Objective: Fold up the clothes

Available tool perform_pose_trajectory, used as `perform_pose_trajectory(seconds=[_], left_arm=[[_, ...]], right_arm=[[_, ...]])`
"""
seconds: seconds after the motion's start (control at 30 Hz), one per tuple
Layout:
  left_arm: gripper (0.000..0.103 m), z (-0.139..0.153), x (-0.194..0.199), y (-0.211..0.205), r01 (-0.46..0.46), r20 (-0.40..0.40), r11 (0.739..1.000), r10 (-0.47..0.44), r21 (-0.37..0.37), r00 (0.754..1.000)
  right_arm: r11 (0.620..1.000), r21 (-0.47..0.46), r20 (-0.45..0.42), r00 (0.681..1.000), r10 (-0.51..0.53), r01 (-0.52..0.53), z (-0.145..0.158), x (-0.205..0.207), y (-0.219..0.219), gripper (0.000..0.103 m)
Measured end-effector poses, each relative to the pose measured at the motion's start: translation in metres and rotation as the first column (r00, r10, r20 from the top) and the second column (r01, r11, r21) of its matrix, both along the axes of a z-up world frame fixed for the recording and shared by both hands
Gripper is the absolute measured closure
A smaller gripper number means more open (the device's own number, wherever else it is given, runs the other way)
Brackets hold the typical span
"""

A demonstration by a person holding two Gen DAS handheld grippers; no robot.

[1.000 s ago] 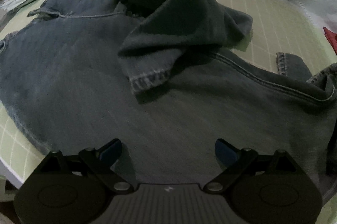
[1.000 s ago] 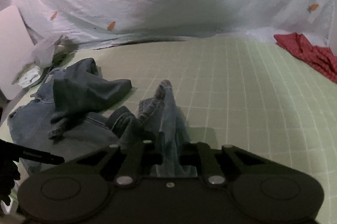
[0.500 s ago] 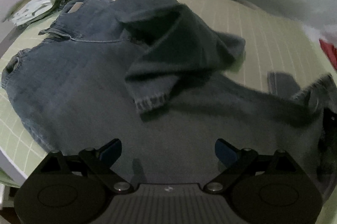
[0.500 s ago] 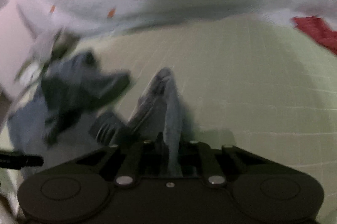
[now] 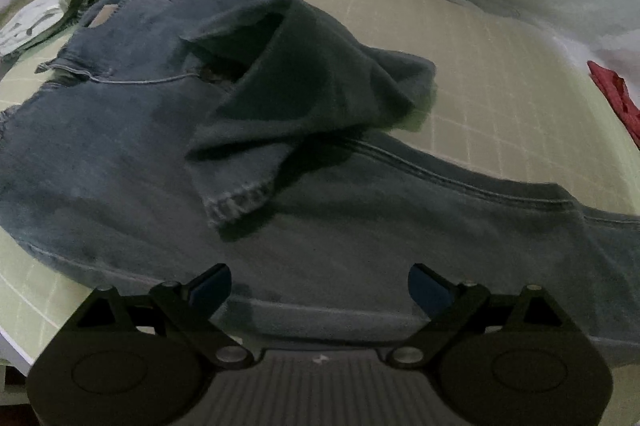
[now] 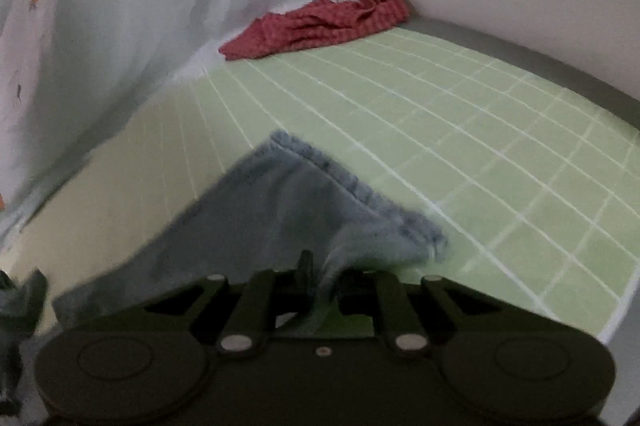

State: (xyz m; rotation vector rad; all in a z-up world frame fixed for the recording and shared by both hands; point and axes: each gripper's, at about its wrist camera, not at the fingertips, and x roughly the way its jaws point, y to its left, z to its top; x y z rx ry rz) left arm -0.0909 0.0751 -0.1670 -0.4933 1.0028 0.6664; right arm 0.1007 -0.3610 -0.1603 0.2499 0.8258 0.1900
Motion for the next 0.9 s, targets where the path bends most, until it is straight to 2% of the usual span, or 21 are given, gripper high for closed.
perform_pose_trajectory(seconds=[0.27, 0.47, 0.67, 0.87, 0.9], left_arm=[[0.008, -0.004, -0.008, -0.015, -0.007, -0.01, 1.0, 0.007, 0.001, 1.0], [0.008, -0.013, -0.015, -0.022, 0.002, -0.052, 1.0, -0.002, -0.013, 0.999], [0.006, -0.032, -0.018, -0.031, 0.029, -0.142, 0.999, -0.032, -0.025, 0.989], [0.004, -0.036, -0.02, -0.032, 0.054, -0.139, 0.998, -0.058, -0.028, 0.989], [0.004, -0.035, -0.022, -0.031, 0.056, -0.129, 0.998, -0.06, -0.032, 0.99]], right_arm=[[0.999, -0.01, 0.078, 0.996, 0.04, -0.04, 0.022, -0.017, -0.014, 0.092], [0.998, -0.053, 0.017, 0.999, 0.041, -0.04, 0.006, -0.025, -0.025, 0.092], [0.99, -0.124, -0.019, 0.998, 0.062, -0.064, -0.003, -0.028, -0.021, 0.088], [0.969, -0.231, -0.035, 0.996, 0.076, -0.082, -0.003, -0.036, -0.01, 0.046], [0.965, -0.249, -0.035, 0.996, 0.078, -0.084, -0.003, -0.037, -0.008, 0.036]])
